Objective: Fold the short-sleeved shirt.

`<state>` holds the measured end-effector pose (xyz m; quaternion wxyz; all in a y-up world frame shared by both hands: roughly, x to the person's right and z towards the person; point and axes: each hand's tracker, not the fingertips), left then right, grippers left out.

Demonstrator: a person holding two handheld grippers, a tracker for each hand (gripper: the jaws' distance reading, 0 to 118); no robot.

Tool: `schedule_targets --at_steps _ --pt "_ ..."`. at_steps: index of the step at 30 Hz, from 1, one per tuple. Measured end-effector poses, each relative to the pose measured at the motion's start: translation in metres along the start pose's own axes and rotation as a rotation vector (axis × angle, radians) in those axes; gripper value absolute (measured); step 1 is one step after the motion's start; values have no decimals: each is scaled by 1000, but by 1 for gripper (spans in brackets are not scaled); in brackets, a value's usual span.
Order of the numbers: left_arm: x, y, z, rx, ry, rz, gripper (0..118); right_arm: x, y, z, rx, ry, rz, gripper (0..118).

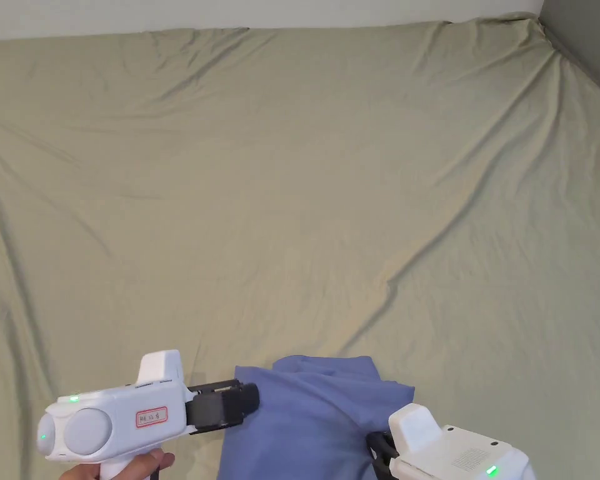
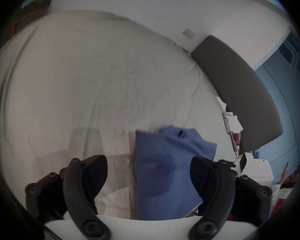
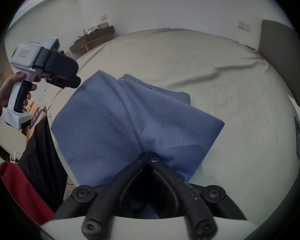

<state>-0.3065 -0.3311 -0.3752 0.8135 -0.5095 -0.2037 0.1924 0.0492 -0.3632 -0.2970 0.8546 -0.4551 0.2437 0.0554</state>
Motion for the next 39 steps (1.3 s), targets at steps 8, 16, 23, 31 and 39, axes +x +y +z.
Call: schedule_targets --at_steps 8,16,23,31,39 --pt "24 -23 -30 -161 -92 -41 23 3 -2 1 5 11 -40 0" --pt "-14 -4 -12 -169 -217 65 13 -7 14 23 26 32 -14 0" --pt "-126 41 103 -58 -196 125 12 -35 46 56 79 41 19 0" --pt "-312 109 268 -62 113 136 12 -76 72 40 1 53 71 0" --pt "-421 114 308 -102 393 312 13 -99 106 21 -43 57 116 0"
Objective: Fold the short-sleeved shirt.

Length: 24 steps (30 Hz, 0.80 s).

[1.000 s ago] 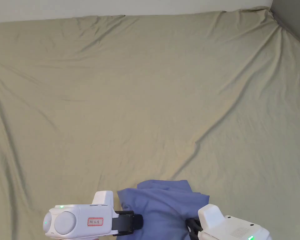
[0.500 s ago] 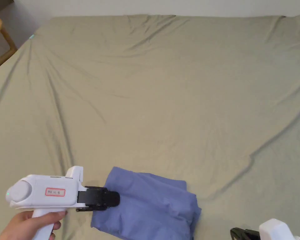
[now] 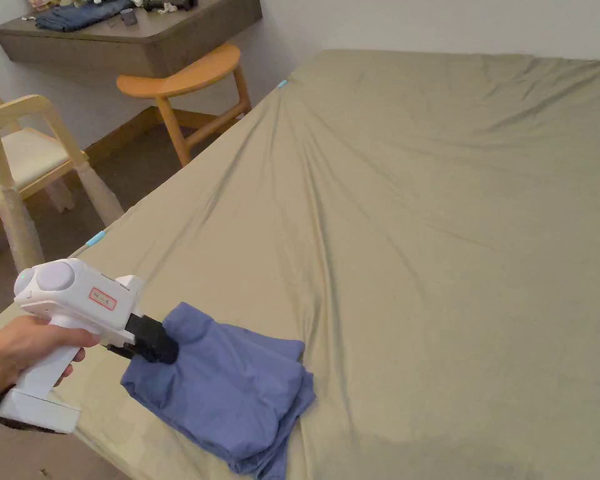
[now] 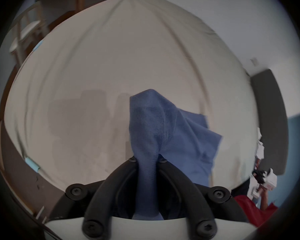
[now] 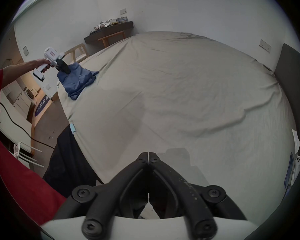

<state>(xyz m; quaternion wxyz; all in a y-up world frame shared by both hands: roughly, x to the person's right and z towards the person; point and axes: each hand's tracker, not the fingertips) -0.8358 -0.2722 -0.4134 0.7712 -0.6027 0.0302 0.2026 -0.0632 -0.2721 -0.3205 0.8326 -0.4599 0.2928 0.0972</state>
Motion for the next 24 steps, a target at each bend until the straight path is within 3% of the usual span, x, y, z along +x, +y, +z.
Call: schedule_targets --at_steps 1,2,4,5,8,12,16,18,24 --pt "-4 -2 -7 -18 8 17 25 -1 4 0 5 0 2 0" --pt "-5 -3 -14 -21 20 0 49 0 7 0 8 4 1 0" --pt "1 -7 -23 -2 207 -73 105 1 12 2 22 7 -5 0" --pt "4 -10 -23 21 263 -133 117 2 14 3 27 13 -9 0" --pt "27 -8 8 196 395 -147 118 6 18 9 57 19 -17 0" --pt "108 -24 80 607 347 -227 106 17 26 33 210 -18 -59 0" --pt "237 -75 123 879 282 -508 110 37 43 77 397 -127 -86 0" --pt "292 -108 130 1036 220 -585 110 47 50 103 496 -218 -82 0" --pt "429 -188 110 1317 -49 -552 110 78 48 179 745 -531 -111 0"
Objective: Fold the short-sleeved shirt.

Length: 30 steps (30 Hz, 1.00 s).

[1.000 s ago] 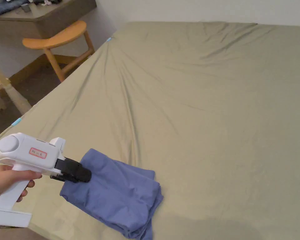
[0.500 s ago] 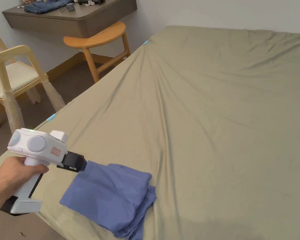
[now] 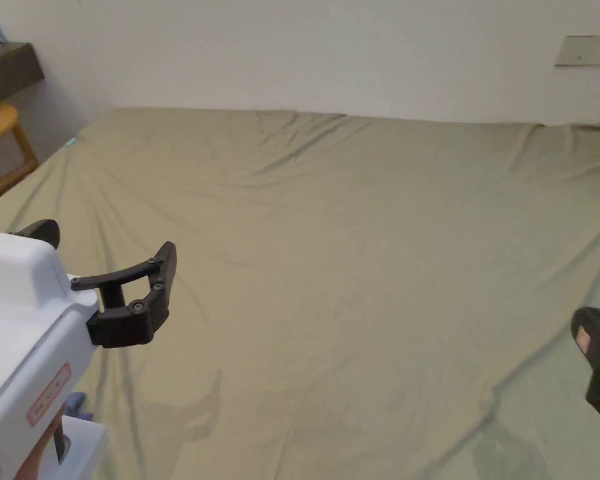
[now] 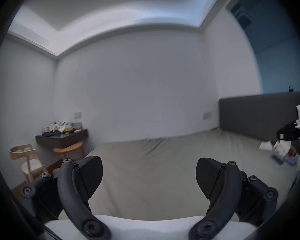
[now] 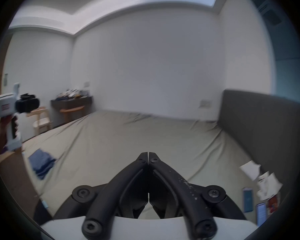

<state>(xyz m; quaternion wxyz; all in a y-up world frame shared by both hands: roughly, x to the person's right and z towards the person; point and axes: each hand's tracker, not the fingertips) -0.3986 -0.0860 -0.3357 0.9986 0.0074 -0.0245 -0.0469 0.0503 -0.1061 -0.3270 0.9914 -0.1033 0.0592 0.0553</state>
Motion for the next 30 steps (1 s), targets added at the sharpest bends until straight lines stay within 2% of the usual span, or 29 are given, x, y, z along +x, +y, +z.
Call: schedule_targets --at_steps 4,6,8,10,11,20,30 --pt "71 0 -1 71 51 -3 109 26 9 15 72 -162 44 0" --pt "96 -3 -6 90 25 14 102 41 5 19 95 -206 22 0" --pt "109 -8 -9 70 7 19 65 54 -1 21 90 -225 -14 0" --pt "123 -14 -13 49 9 2 9 63 -8 21 93 -258 -34 0" --pt "126 -18 -15 26 14 -13 0 66 -12 20 86 -264 -36 0" --pt "127 -32 -11 -25 70 -31 0 72 -30 20 65 -278 -74 0" --pt "125 -28 -5 -27 95 -35 0 68 -29 19 68 -267 -59 0"
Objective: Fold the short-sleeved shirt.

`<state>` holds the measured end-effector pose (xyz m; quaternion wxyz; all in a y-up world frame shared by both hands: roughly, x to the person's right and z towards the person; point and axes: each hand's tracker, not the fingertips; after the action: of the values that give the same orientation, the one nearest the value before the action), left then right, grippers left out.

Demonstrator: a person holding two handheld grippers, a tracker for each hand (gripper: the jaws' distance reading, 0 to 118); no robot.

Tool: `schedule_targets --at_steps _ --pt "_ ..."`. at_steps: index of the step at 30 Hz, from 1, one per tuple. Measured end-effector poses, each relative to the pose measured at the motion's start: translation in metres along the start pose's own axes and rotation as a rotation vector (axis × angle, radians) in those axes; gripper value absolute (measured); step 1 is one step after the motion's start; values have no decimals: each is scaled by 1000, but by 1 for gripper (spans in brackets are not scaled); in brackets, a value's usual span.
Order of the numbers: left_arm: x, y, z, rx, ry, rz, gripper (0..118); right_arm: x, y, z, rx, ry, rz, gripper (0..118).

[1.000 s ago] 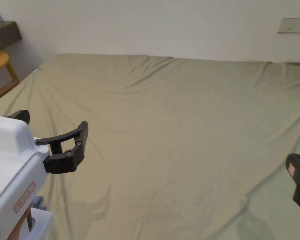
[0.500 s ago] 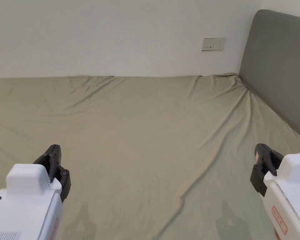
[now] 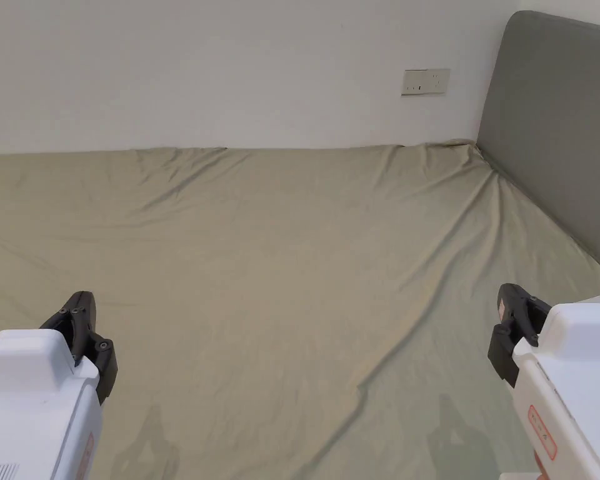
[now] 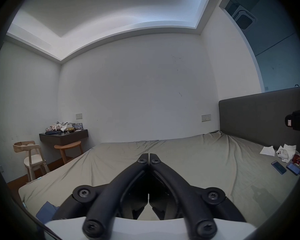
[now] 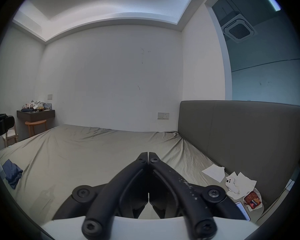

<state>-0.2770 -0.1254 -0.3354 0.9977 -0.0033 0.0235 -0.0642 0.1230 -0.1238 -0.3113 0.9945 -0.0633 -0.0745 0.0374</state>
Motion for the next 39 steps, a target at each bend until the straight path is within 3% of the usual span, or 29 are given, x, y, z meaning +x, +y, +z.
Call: schedule_targets --at_steps 14,18,19,20,21,22,23,25,26,28,31,39 --pt "-1 1 0 -6 10 9 0 -3 -2 -2 -18 11 2 0" --pt "-2 3 -1 7 17 -12 0 0 1 -4 -31 53 -36 0" --pt "-4 4 -2 -1 6 -14 12 1 2 -5 -35 66 -53 2" --pt "-3 4 -4 -7 3 -17 43 2 4 -4 -34 61 -63 12" --pt "-1 4 -6 -15 16 -25 84 0 6 -4 -34 58 -54 40" --pt "1 2 -6 -21 38 -47 118 -2 6 -5 -36 53 -47 91" --pt "-2 -1 1 50 53 -25 114 -3 7 -8 -44 53 -24 118" --pt "-5 -2 4 20 42 -28 118 -14 10 -16 -8 71 -11 118" --pt "-5 -5 5 28 35 -25 118 -17 13 -22 -12 125 -17 118" --pt "-6 -1 1 26 34 -20 118 -8 14 -10 -27 146 -79 118" --pt "-8 -1 1 26 38 -14 118 -5 17 -4 -44 81 -163 118" --pt "-10 5 0 29 58 -12 118 -20 20 -6 -36 31 -143 118"
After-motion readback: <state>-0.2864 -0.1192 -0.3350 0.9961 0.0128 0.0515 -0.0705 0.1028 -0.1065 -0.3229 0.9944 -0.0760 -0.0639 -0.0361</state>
